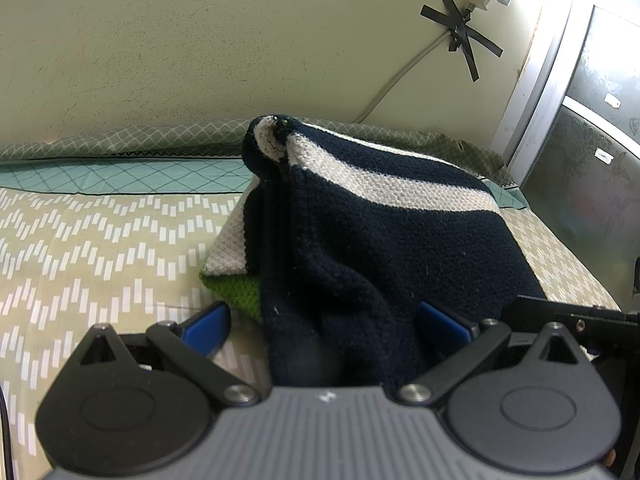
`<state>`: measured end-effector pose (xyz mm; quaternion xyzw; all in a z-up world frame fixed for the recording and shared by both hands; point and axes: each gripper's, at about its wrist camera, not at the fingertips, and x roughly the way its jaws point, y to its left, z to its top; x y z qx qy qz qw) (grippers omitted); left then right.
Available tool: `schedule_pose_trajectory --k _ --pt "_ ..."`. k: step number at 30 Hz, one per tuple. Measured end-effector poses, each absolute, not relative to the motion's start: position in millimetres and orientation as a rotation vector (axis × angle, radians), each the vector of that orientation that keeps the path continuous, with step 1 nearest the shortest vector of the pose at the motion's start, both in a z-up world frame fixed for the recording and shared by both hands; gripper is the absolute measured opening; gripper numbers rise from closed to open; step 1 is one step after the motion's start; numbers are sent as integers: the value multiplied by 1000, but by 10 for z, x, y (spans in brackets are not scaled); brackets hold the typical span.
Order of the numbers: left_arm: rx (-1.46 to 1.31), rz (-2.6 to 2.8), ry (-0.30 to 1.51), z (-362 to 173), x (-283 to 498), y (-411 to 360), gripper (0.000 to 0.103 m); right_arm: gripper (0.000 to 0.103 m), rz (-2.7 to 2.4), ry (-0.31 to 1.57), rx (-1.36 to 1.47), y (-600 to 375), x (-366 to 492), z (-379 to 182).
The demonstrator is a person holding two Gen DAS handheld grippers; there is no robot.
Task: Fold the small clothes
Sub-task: 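Hold the folded sweater bundle pressed down with both grippers, then lift the folded bundle with both grippers and set it on the bed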
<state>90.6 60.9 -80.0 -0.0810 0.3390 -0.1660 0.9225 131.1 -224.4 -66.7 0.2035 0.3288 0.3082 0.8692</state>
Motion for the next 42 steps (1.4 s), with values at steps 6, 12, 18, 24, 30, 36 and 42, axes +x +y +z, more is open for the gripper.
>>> schedule_pose_trajectory --k 6,12,18,24,30,36,42 --pt "-164 -360 707 -803 948 690 103 97 641 687 432 -2235 1311 -665" --pt "-186 -345 717 -789 969 760 103 97 635 713 453 -2253 1370 -667" --pt "-229 -381 708 -803 968 854 72 74 577 750 449 -2197 1483 -680" --pt "-268 -373 670 -712 983 533 50 36 663 707 392 -2233 1575 -397" --pt "-209 -395 632 -420 1508 -535 46 34 597 558 333 -2946 1918 -90" --pt "-188 -433 680 -505 2386 -1492 43 34 428 526 348 -3856 2558 -116" --pt "-89 -400 688 -757 2656 -1820 47 38 320 635 406 -4269 3014 -634"
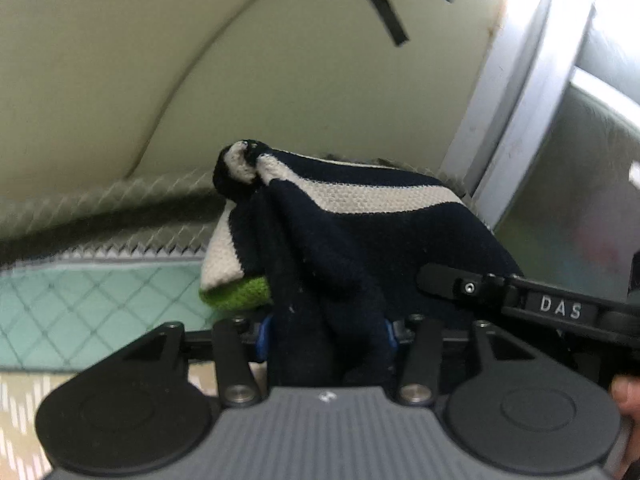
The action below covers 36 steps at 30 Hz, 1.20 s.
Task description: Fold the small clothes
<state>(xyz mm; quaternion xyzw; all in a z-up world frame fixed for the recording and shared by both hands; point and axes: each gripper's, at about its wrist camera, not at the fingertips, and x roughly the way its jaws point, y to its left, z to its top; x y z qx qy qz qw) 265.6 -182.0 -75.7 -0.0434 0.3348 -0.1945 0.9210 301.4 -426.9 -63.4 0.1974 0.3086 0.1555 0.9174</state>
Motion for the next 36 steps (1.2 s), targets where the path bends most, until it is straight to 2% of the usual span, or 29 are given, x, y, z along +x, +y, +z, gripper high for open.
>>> schedule_pose_trajectory --k 3,4,5,7,10,12,15,21,36 --pt "-22 -394 645 -775 2559 -1859 50 45 309 636 366 -4217 2991 -615" --pt "-29 -390 643 -762 2522 -1834 50 57 300 632 350 -4209 2980 -600" --pt "-44 -382 643 -734 2462 -1789 50 62 290 613 341 -4233 2947 -575" --pt "-60 -360 618 -674 2290 -1698 52 64 256 561 343 -4263 2826 -505" --pt "-28 -313 571 -654 1942 -1553 64 65 192 552 355 -4366 2645 -389" --pt "4 -303 551 -682 1684 -1497 66 65 182 559 343 -4399 2419 -352" --pt "29 -308 536 -682 1283 -1379 74 73 184 565 323 -4354 2032 -378" --pt "16 -282 549 -648 785 -1231 75 74 199 627 361 -4224 1295 -544" --pt "103 -273 633 -729 115 -1057 73 81 116 568 235 -3658 262 -601"
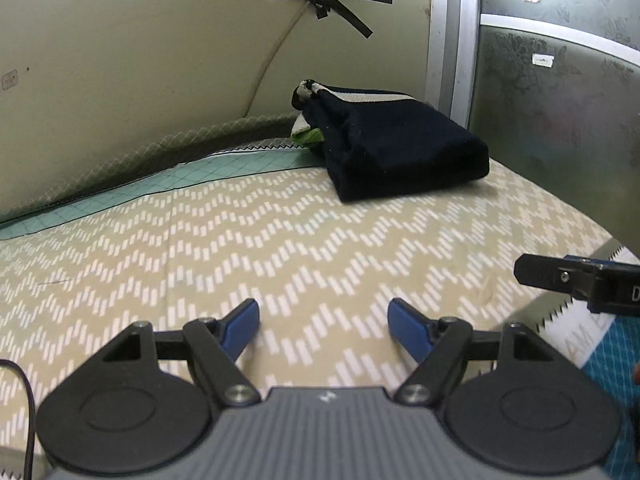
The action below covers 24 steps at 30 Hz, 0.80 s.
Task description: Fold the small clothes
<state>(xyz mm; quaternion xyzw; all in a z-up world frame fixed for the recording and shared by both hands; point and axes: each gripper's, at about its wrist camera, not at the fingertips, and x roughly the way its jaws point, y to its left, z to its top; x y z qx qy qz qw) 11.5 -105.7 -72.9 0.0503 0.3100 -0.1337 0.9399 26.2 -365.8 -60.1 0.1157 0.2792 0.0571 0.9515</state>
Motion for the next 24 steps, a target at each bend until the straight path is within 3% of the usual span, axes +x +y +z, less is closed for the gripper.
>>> schedule_pose_trajectory --k 24 --pt "161 -226 619 -737 2 -1068 78 85 76 552 231 -3588 11 -593"
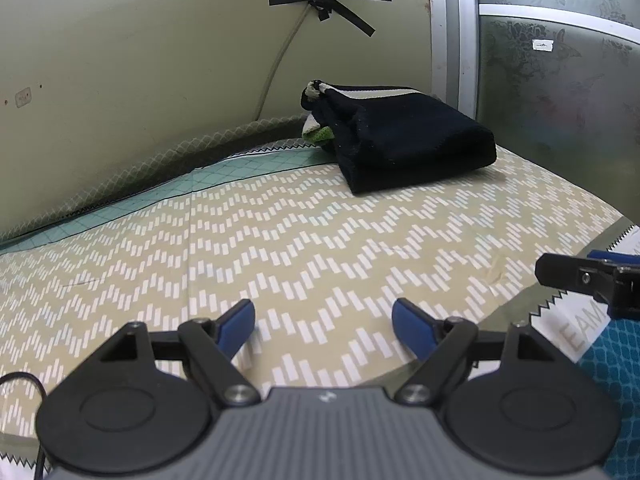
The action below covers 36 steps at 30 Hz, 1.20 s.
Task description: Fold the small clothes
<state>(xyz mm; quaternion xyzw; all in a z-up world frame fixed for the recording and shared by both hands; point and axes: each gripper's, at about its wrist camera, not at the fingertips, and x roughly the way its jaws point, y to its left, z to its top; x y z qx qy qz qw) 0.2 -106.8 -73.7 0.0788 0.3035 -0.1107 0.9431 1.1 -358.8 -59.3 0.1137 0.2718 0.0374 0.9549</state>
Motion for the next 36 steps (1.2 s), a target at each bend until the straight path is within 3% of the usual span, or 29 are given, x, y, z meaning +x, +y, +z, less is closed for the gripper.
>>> schedule_pose_trajectory --k 3,5,11,36 --pt "161 -225 619 -735 5 -1066 84 85 77 535 259 -3618 -22 -600" --pt "161 -231 609 -725 -5 -1068 96 84 78 525 283 -3645 -37 -603" --pt "204 -238 576 -722 -65 -1125 103 85 62 537 247 -3568 -26 -593" --pt "275 -289 594 -738 -99 -1194 103 85 70 537 248 -3593 -31 -614"
